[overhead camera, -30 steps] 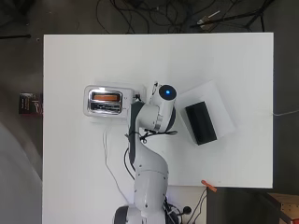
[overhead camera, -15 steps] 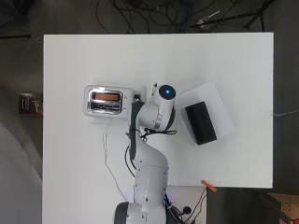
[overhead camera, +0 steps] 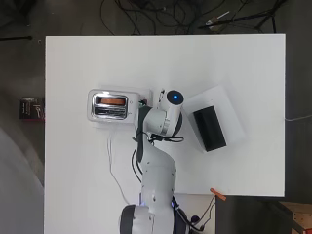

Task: Teleoperate dual arm-hand system to toast a bread

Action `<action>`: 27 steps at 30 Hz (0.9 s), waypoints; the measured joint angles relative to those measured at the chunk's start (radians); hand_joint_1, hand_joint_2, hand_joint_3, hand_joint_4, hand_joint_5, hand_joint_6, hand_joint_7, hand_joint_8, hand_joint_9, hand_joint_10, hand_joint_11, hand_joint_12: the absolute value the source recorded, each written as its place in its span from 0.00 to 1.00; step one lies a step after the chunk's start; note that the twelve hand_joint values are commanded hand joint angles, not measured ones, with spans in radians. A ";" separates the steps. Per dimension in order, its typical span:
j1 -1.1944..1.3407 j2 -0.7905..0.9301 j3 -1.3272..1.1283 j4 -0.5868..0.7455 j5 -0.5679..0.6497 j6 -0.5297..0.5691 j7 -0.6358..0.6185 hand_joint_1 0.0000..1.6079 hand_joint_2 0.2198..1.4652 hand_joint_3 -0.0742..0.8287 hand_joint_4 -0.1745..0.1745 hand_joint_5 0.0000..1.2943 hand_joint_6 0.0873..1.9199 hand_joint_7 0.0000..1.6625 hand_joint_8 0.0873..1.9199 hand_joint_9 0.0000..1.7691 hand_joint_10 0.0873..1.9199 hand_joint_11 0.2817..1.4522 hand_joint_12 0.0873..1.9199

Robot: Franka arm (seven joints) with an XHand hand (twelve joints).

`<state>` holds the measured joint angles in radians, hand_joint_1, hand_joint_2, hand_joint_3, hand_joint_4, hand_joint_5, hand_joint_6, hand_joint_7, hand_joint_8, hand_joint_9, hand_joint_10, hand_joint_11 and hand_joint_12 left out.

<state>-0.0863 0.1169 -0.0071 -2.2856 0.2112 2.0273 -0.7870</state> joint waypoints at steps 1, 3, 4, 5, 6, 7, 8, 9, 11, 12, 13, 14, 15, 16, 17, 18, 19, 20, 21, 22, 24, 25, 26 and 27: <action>0.000 0.005 0.000 -0.002 0.000 0.004 0.000 0.14 0.58 0.08 0.54 0.19 0.00 0.24 0.00 0.25 0.00 0.17 0.00; 0.001 0.013 0.001 -0.008 0.001 0.015 0.000 0.14 0.58 0.08 0.54 0.20 0.00 0.25 0.00 0.25 0.00 0.17 0.00; 0.001 0.015 0.002 -0.013 0.002 0.022 0.000 0.14 0.58 0.08 0.53 0.20 0.00 0.25 0.00 0.25 0.00 0.17 0.00; 0.001 0.017 0.002 -0.018 0.002 0.029 -0.001 0.14 0.58 0.08 0.53 0.20 0.00 0.24 0.00 0.25 0.00 0.17 0.00; 0.001 0.017 0.003 -0.023 0.003 0.036 -0.001 0.14 0.58 0.08 0.53 0.20 0.00 0.24 0.00 0.25 0.00 0.17 0.00; 0.002 0.017 0.004 -0.028 0.004 0.044 -0.001 0.14 0.58 0.08 0.53 0.20 0.00 0.24 0.00 0.25 0.00 0.17 0.00; 0.002 0.017 0.004 -0.034 0.004 0.052 -0.001 0.13 0.59 0.08 0.52 0.20 0.00 0.24 0.00 0.24 0.00 0.17 0.00; 0.002 0.018 0.005 -0.039 0.004 0.060 -0.001 0.13 0.59 0.09 0.52 0.20 0.00 0.24 0.00 0.24 0.00 0.17 0.00; 0.002 0.019 0.007 -0.049 0.005 0.073 0.001 0.13 0.60 0.09 0.52 0.21 0.00 0.25 0.00 0.25 0.00 0.17 0.00; 0.002 0.021 0.007 -0.053 0.005 0.078 0.001 0.13 0.60 0.09 0.52 0.22 0.00 0.26 0.00 0.25 0.00 0.17 0.00; 0.002 0.022 0.008 -0.056 0.004 0.080 0.002 0.13 0.60 0.09 0.52 0.22 0.00 0.27 0.00 0.26 0.00 0.18 0.00; 0.003 0.022 0.009 -0.057 0.003 0.081 0.004 0.13 0.60 0.09 0.52 0.23 0.00 0.27 0.00 0.26 0.00 0.18 0.00; 0.003 0.022 0.010 -0.058 0.002 0.081 0.006 0.13 0.60 0.09 0.52 0.23 0.00 0.27 0.00 0.26 0.00 0.18 0.00; 0.003 0.020 0.011 -0.058 -0.001 0.079 0.008 0.13 0.60 0.09 0.52 0.23 0.00 0.27 0.00 0.26 0.00 0.18 0.00; 0.004 0.019 0.012 -0.058 -0.004 0.077 0.010 0.14 0.60 0.09 0.51 0.23 0.00 0.27 0.00 0.26 0.00 0.18 0.00; 0.004 0.016 0.013 -0.058 -0.008 0.074 0.013 0.14 0.60 0.09 0.51 0.23 0.00 0.27 0.00 0.26 0.00 0.18 0.00; 0.005 0.014 0.014 -0.057 -0.013 0.070 0.015 0.14 0.60 0.08 0.51 0.22 0.00 0.27 0.00 0.26 0.00 0.18 0.00; 0.006 0.010 0.014 -0.055 -0.018 0.064 0.017 0.14 0.60 0.08 0.50 0.22 0.00 0.27 0.00 0.26 0.00 0.18 0.00; 0.006 0.007 0.015 -0.053 -0.023 0.057 0.019 0.14 0.60 0.08 0.50 0.22 0.00 0.27 0.00 0.26 0.00 0.18 0.00; 0.007 0.002 0.015 -0.050 -0.028 0.050 0.021 0.13 0.60 0.09 0.50 0.22 0.00 0.28 0.00 0.27 0.00 0.18 0.00; 0.008 -0.009 0.016 -0.046 -0.033 0.034 0.022 0.07 0.63 0.10 0.51 0.22 0.00 0.27 0.00 0.27 0.00 0.18 0.00; 0.008 -0.016 0.016 -0.044 -0.034 0.027 0.024 0.04 0.65 0.11 0.51 0.22 0.00 0.26 0.00 0.26 0.00 0.18 0.00; 0.009 -0.025 0.017 -0.043 -0.034 0.021 0.026 0.02 0.66 0.11 0.51 0.21 0.00 0.25 0.00 0.25 0.00 0.18 0.00; 0.009 -0.036 0.018 -0.043 -0.034 0.017 0.029 0.01 0.66 0.10 0.51 0.21 0.00 0.24 0.00 0.25 0.00 0.18 0.00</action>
<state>-0.0770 0.0810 0.0104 -2.3281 0.1772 2.0438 -0.7584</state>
